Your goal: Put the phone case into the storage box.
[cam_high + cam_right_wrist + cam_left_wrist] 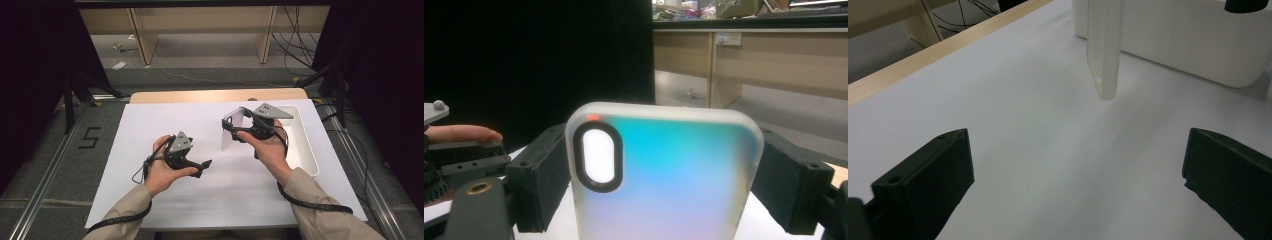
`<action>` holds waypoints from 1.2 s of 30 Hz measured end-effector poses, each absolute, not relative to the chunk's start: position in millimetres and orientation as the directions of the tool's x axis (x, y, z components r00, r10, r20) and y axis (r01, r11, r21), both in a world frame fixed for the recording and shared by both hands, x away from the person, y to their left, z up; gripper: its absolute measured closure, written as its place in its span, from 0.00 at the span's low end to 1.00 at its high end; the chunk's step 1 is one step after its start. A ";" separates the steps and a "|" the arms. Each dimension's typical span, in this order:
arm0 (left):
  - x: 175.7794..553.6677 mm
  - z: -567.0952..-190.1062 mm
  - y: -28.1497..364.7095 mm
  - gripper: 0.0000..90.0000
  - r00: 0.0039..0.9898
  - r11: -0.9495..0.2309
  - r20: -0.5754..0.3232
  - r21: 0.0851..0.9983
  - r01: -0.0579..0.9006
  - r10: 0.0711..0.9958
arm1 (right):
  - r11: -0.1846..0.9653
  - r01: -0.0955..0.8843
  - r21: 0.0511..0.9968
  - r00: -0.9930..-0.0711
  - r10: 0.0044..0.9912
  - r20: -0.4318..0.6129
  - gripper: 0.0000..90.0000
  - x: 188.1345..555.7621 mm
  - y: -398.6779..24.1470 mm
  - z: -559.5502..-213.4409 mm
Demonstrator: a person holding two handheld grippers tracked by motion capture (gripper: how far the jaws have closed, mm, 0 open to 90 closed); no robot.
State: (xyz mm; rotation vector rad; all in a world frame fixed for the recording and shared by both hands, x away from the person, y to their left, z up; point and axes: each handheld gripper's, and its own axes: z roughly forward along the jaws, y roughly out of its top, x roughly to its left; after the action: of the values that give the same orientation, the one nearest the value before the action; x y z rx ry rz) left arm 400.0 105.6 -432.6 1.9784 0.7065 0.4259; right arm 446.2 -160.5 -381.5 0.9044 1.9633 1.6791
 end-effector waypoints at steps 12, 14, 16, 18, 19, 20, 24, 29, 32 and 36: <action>397.6 -431.3 117.6 0.00 0.759 -0.370 0.011 0.878 0.305 0.651 | 0.054 0.209 0.976 -0.694 0.711 0.109 0.20 448.5 -166.4 -377.7; 397.4 -432.0 119.6 0.00 0.757 -0.370 0.009 0.876 0.309 0.653 | 0.052 0.208 0.977 -0.692 0.713 0.109 0.20 448.9 -167.0 -377.4; 397.6 -432.8 121.6 0.00 0.755 -0.372 0.011 0.875 0.310 0.655 | 0.051 0.210 0.976 -0.690 0.716 0.111 0.20 448.9 -167.5 -377.0; 397.3 -432.9 123.5 0.00 0.753 -0.370 0.010 0.875 0.312 0.658 | 0.050 0.210 0.976 -0.688 0.717 0.111 0.20 449.1 -168.2 -376.6; 397.1 -432.8 124.9 0.00 0.751 -0.371 0.013 0.875 0.311 0.660 | 0.050 0.211 0.976 -0.688 0.717 0.112 0.20 449.2 -168.6 -376.2; 396.9 -432.8 125.7 0.00 0.750 -0.369 0.012 0.875 0.312 0.661 | 0.048 0.210 0.976 -0.686 0.719 0.112 0.20 449.4 -169.0 -375.9; 395.8 -433.8 129.2 0.00 0.747 -0.365 0.008 0.876 0.316 0.665 | 0.046 0.211 0.976 -0.680 0.724 0.113 0.20 450.1 -170.9 -375.0; 394.7 -433.7 132.3 0.00 0.742 -0.364 0.010 0.876 0.316 0.670 | 0.045 0.205 0.978 -0.672 0.732 0.108 0.20 451.6 -173.6 -373.8; 394.1 -433.6 133.6 0.00 0.742 -0.365 0.009 0.875 0.318 0.670 | 0.040 0.203 0.978 -0.669 0.736 0.109 0.20 452.1 -175.0 -372.6; 393.5 -433.4 135.9 0.00 0.738 -0.361 0.008 0.876 0.320 0.674 | 0.037 0.200 0.979 -0.664 0.740 0.108 0.20 452.9 -177.6 -370.9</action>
State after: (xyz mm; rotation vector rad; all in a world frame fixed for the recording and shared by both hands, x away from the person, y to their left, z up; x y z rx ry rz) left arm 393.5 135.9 -433.4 1.9663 0.7573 0.4586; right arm 452.9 -177.6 -370.9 0.9479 1.8888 1.6641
